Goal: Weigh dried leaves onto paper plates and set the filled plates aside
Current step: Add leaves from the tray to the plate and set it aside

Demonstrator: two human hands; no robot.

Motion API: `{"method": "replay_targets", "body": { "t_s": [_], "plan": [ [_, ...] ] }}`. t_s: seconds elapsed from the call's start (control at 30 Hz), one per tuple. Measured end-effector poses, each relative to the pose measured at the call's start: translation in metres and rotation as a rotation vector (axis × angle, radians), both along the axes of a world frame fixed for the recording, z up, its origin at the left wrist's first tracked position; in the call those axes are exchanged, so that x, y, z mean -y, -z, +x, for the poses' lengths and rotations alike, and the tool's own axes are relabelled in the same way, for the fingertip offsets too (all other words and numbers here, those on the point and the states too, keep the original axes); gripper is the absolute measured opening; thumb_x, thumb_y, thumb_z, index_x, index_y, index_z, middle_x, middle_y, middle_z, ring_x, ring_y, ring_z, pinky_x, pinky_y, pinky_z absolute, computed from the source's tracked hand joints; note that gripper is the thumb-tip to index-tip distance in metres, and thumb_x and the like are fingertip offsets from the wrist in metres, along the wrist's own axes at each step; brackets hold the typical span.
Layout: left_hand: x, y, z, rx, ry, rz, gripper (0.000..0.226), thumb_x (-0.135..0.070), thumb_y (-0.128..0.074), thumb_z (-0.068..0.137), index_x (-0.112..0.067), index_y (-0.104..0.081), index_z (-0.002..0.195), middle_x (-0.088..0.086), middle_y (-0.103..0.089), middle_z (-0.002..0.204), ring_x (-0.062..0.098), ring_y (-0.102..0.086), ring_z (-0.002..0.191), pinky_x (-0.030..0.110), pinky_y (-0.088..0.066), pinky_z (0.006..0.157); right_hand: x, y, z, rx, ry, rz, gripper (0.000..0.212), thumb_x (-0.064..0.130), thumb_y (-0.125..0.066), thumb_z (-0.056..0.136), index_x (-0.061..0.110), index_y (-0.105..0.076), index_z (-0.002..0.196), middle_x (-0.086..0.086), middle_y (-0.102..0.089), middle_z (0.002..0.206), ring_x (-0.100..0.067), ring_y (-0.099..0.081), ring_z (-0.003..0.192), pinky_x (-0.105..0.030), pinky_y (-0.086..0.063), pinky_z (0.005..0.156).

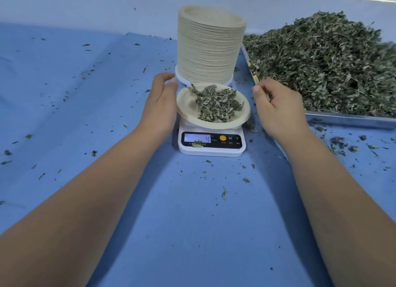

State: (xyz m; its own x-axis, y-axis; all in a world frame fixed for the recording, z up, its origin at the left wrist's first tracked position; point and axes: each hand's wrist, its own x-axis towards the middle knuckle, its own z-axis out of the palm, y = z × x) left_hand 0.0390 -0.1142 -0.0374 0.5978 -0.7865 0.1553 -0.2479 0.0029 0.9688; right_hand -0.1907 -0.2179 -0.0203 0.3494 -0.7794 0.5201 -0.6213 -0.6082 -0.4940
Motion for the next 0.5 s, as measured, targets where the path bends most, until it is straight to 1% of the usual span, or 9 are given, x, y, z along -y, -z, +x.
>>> {"method": "replay_targets", "body": {
  "t_s": [0.03,0.1,0.17,0.23,0.3,0.37,0.43,0.5],
  "plan": [
    [0.000,0.001,0.001,-0.023,-0.001,0.005,0.024,-0.051,-0.035,0.095,-0.050,-0.053,0.111,-0.032,-0.052,0.101,-0.011,-0.052,0.103,0.028,-0.042,0.095,0.004,0.001,-0.001,-0.040,0.025,0.010,0.028,0.035,-0.046,0.103,0.016,-0.066,0.106,0.006,-0.053,0.070,-0.024,-0.052,0.073,-0.035,-0.041,0.069],
    [0.000,0.003,0.001,-0.027,0.001,0.019,0.030,-0.052,-0.035,0.094,-0.046,-0.052,0.117,-0.031,-0.051,0.105,-0.014,-0.049,0.103,0.030,-0.043,0.102,0.014,0.002,-0.006,-0.143,0.075,0.037,0.028,0.037,-0.046,0.102,0.016,-0.064,0.107,0.007,-0.049,0.069,-0.027,-0.052,0.074,-0.038,-0.045,0.071],
    [0.000,0.006,0.000,-0.023,0.006,0.042,0.033,-0.054,-0.035,0.094,-0.045,-0.051,0.121,-0.030,-0.052,0.108,-0.013,-0.049,0.106,0.032,-0.043,0.106,0.024,0.002,-0.009,-0.273,0.133,0.054,0.031,0.042,-0.043,0.102,0.016,-0.058,0.107,-0.002,-0.054,0.078,-0.032,-0.053,0.079,-0.042,-0.047,0.074],
    [0.000,0.007,0.000,-0.012,0.013,0.083,0.033,-0.056,-0.035,0.092,-0.048,-0.051,0.121,-0.031,-0.054,0.111,-0.008,-0.052,0.110,0.035,-0.043,0.109,0.031,0.002,-0.011,-0.386,0.178,0.067,0.039,0.050,-0.039,0.102,0.015,-0.052,0.111,-0.007,-0.055,0.086,-0.035,-0.054,0.081,-0.044,-0.047,0.074],
    [0.001,0.008,0.000,-0.014,0.009,0.108,0.035,-0.057,-0.036,0.091,-0.050,-0.050,0.123,-0.032,-0.054,0.114,-0.001,-0.054,0.117,0.039,-0.042,0.112,0.035,0.003,-0.012,-0.481,0.212,0.074,0.046,0.055,-0.034,0.103,0.013,-0.047,0.116,-0.007,-0.051,0.080,-0.034,-0.052,0.075,-0.043,-0.045,0.069],
    [0.000,0.007,0.000,-0.015,-0.001,0.114,0.035,-0.057,-0.037,0.092,-0.051,-0.050,0.124,-0.032,-0.055,0.117,0.001,-0.054,0.120,0.042,-0.041,0.114,0.038,0.005,-0.013,-0.550,0.219,0.066,0.049,0.057,-0.030,0.103,0.011,-0.048,0.107,-0.005,-0.047,0.073,-0.030,-0.048,0.067,-0.039,-0.041,0.063],
    [0.000,0.006,0.000,-0.016,-0.006,0.120,0.031,-0.057,-0.037,0.092,-0.053,-0.050,0.120,-0.032,-0.056,0.120,-0.002,-0.053,0.120,0.042,-0.040,0.115,0.039,0.005,-0.013,-0.571,0.208,0.062,0.050,0.057,-0.030,0.104,0.012,-0.049,0.094,-0.005,-0.047,0.071,-0.026,-0.044,0.060,-0.036,-0.038,0.059],
    [-0.001,0.005,0.000,-0.019,-0.007,0.123,0.028,-0.057,-0.037,0.093,-0.055,-0.049,0.118,-0.037,-0.055,0.118,-0.008,-0.051,0.117,0.041,-0.040,0.115,0.041,0.003,-0.012,-0.550,0.196,0.070,0.051,0.056,-0.032,0.104,0.012,-0.047,0.083,-0.006,-0.048,0.070,-0.023,-0.043,0.058,-0.033,-0.033,0.055]
  ]
}}
